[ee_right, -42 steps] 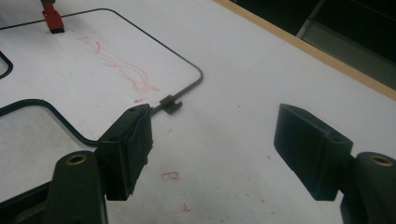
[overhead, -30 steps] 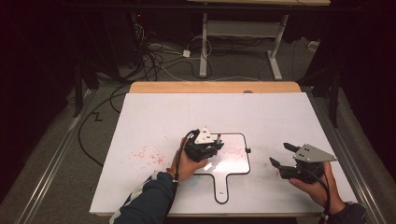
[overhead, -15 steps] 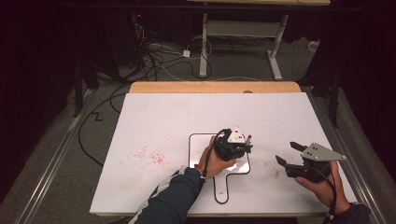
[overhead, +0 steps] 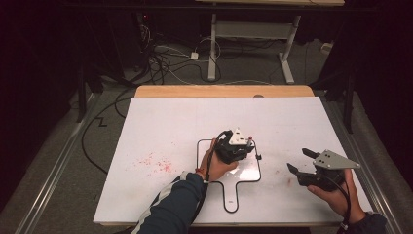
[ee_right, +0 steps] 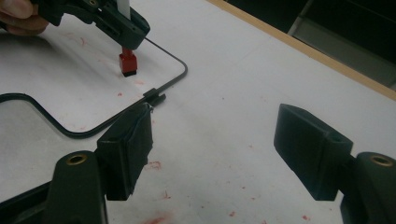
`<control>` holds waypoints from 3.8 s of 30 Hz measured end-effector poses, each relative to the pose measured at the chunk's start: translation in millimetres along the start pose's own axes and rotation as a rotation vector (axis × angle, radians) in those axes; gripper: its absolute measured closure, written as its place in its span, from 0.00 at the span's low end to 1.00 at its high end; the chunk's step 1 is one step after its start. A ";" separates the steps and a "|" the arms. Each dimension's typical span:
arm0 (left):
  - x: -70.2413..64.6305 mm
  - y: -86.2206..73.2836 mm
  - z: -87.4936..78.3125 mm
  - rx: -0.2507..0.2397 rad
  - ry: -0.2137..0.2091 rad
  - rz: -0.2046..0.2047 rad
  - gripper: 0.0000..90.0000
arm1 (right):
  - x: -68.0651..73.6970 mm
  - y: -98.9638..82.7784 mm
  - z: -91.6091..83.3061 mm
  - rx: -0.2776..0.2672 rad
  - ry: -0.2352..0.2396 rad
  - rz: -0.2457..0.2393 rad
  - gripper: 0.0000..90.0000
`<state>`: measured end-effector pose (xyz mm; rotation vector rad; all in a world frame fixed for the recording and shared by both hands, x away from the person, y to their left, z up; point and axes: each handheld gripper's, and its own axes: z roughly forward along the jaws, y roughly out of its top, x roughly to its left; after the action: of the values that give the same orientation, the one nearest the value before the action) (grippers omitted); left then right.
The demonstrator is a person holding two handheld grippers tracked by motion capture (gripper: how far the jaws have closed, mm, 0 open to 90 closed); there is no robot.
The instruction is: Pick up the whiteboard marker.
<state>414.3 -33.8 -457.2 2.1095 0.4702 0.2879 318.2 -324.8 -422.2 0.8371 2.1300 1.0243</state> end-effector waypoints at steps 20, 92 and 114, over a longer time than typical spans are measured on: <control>-15.2 14.3 24.6 -0.029 0.004 0.000 0.87 | 1.0 0.1 2.3 0.005 0.015 -0.012 0.32; 1.6 -20.2 -21.1 -0.031 0.042 -0.061 0.87 | 4.5 2.2 5.7 0.016 0.020 -0.028 0.32; 25.2 -56.8 -77.0 0.003 0.110 -0.137 0.87 | 3.6 2.8 2.9 0.011 0.009 -0.026 0.32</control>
<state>395.4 63.2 -462.3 2.0604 0.6772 0.3257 318.9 -319.5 -422.2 0.8097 2.1503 1.0062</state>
